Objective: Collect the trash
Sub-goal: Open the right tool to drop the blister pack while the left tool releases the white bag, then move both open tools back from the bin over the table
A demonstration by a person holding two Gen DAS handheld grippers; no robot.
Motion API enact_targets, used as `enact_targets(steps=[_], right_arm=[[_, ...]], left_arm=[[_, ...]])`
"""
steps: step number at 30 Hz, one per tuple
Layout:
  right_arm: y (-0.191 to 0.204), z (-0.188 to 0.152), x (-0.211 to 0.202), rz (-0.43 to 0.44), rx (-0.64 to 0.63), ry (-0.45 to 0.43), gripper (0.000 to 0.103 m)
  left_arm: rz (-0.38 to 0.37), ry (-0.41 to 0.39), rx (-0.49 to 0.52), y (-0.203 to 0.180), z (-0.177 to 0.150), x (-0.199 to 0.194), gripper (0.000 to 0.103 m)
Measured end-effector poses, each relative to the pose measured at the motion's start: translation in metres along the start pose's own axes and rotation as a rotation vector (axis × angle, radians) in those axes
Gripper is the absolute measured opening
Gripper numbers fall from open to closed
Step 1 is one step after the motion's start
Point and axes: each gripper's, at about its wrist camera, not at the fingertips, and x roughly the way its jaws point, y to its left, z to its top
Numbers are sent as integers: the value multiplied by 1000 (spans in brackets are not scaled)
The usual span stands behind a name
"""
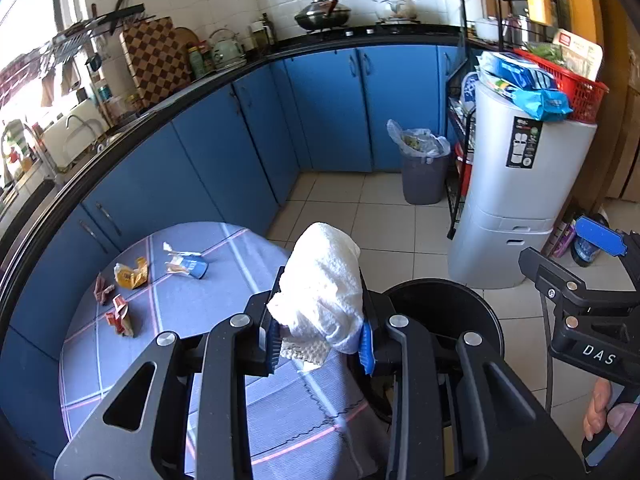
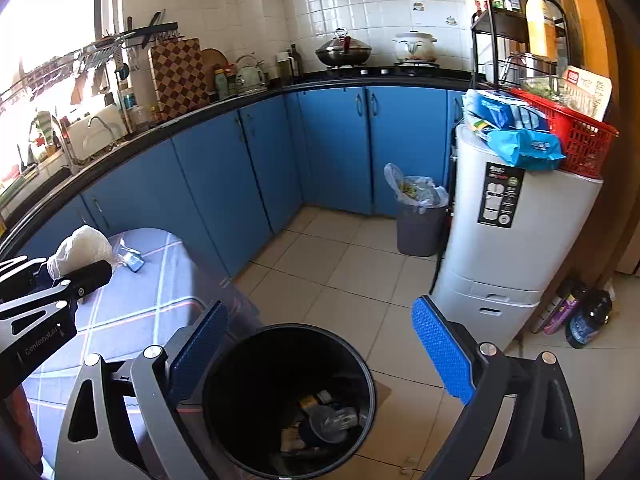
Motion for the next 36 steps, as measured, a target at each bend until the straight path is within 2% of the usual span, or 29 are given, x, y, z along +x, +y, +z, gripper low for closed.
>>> enact_targets(steps=[11,13,14,15,19,26,36], right_arm=[[-17,-4,-1,-34,8,6,91],[-20,-5,1,-34,13,10,91],[-20,-5,1,-34,15,11,91],[-20,-6,1,-36,16,12,91],[-21,-7,4,-34,18,22,91],[-9,-7,9,-17,1,35,91],[27,0,8,13,-58,26,91]], left_arm=[[-31,-18,49,-29,13,5,35],[-37,-8,50,-31,15,7,55],[-36,-7,46,-30,16,8,85],[-33,-22,37,-29,17,6,95],[-6,-63,60,-32,17,3,95],[-9,-35,40,-21,11,9,95],[51,-34,-30,26,-3,4,95]])
